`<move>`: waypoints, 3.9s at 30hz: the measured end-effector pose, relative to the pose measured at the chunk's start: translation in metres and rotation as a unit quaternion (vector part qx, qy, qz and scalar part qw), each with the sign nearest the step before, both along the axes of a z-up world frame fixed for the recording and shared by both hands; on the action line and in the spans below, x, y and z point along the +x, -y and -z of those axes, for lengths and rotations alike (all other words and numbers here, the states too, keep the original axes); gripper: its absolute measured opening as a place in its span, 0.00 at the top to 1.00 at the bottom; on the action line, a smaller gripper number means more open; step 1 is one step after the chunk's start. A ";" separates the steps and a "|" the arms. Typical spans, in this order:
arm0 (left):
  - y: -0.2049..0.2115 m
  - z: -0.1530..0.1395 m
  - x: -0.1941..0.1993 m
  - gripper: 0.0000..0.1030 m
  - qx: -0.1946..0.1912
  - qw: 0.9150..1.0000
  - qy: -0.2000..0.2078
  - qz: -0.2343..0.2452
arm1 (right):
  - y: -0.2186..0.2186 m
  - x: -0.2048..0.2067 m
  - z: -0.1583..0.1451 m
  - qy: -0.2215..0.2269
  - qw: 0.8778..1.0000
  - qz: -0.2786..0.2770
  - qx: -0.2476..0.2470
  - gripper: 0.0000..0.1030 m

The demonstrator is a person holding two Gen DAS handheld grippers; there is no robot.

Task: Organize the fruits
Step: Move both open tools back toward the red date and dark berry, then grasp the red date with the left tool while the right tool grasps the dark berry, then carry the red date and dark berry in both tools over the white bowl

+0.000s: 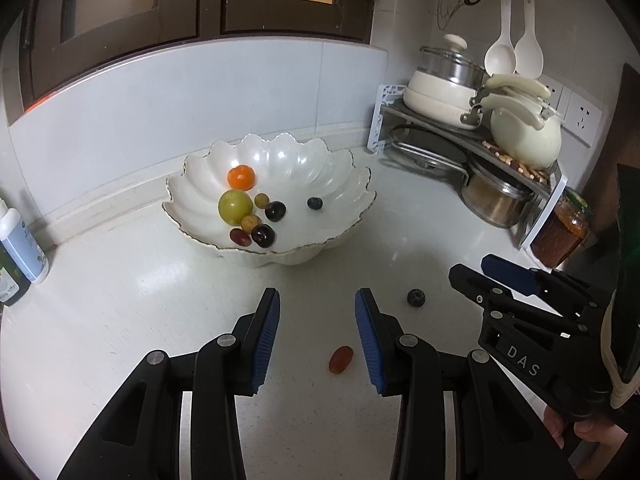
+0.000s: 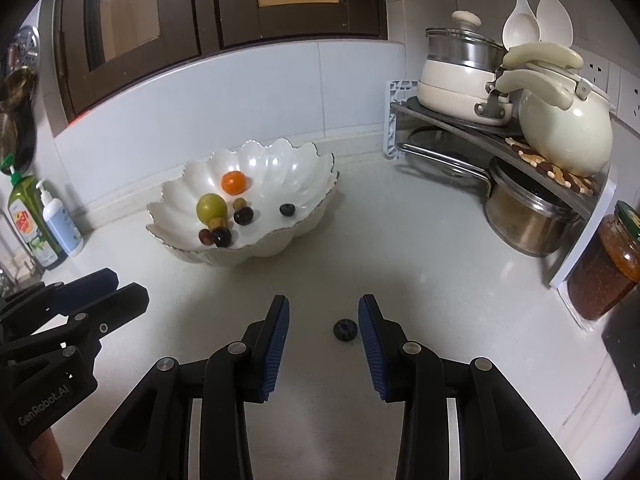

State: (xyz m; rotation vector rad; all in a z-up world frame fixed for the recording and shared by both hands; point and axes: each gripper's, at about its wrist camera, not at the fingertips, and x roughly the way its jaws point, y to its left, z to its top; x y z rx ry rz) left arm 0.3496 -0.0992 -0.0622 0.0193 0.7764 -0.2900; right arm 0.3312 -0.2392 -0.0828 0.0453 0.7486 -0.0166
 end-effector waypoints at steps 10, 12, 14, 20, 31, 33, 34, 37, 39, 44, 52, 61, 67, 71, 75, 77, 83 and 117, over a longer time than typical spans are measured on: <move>0.012 0.023 -0.002 0.63 0.005 1.000 -0.017 0.010 | 0.006 0.000 0.020 -0.018 1.000 -0.001 0.008 0.64; 0.015 0.029 -0.003 0.63 0.008 1.000 -0.021 0.010 | 0.007 0.000 0.024 -0.023 1.000 0.003 0.011 0.64; 0.017 0.034 -0.004 0.63 0.009 1.000 -0.025 0.012 | 0.009 0.000 0.028 -0.025 1.000 0.004 0.012 0.64; 0.023 0.047 -0.006 0.63 0.013 0.999 -0.030 0.011 | 0.011 0.002 0.039 -0.032 0.999 0.001 0.009 0.64; 0.028 0.080 -0.001 0.65 0.012 0.998 -0.067 0.008 | 0.012 0.010 0.059 -0.045 0.999 -0.001 0.011 0.64; 0.029 0.083 0.000 0.65 0.011 0.997 -0.071 0.007 | 0.012 0.012 0.062 -0.048 0.999 -0.001 0.012 0.64; 0.029 0.085 0.001 0.65 0.011 0.997 -0.073 0.006 | 0.012 0.014 0.064 -0.048 0.999 -0.001 0.012 0.64; 0.030 0.090 0.004 0.65 0.013 0.997 -0.076 0.003 | 0.012 0.018 0.068 -0.053 0.999 -0.003 0.011 0.64; 0.030 0.093 0.006 0.65 0.012 0.997 -0.077 0.001 | 0.013 0.022 0.071 -0.056 0.998 -0.003 0.012 0.64; 0.031 0.098 0.012 0.67 0.010 0.997 -0.082 -0.002 | 0.014 0.030 0.077 -0.061 0.998 -0.001 0.013 0.64; 0.035 0.103 0.016 0.70 0.006 0.996 -0.089 0.000 | 0.018 0.043 0.086 -0.070 0.997 0.006 0.017 0.64; 0.034 0.108 0.020 0.76 0.002 0.996 -0.093 -0.006 | 0.017 0.053 0.094 -0.074 0.997 0.005 0.007 0.64; 0.036 0.107 0.021 0.79 0.003 0.996 -0.090 -0.003 | 0.017 0.052 0.094 -0.070 0.997 0.000 0.010 0.76; 0.034 0.106 0.022 0.80 0.000 0.996 -0.090 -0.004 | 0.016 0.050 0.091 -0.065 0.998 0.002 0.013 0.76; 0.029 0.099 0.021 0.80 -0.007 0.996 -0.084 -0.010 | 0.015 0.045 0.087 -0.061 0.998 0.003 0.015 0.76; 0.027 0.095 0.020 0.80 -0.009 0.997 -0.080 -0.012 | 0.013 0.043 0.084 -0.060 0.998 0.003 0.019 0.76; 0.019 0.080 0.014 0.80 -0.015 0.998 -0.064 -0.015 | 0.006 0.035 0.073 -0.051 0.999 -0.002 0.019 0.76; -0.043 -0.020 -0.003 0.80 -0.051 0.996 0.061 -0.031 | -0.050 0.006 -0.025 0.051 0.999 -0.011 0.005 0.76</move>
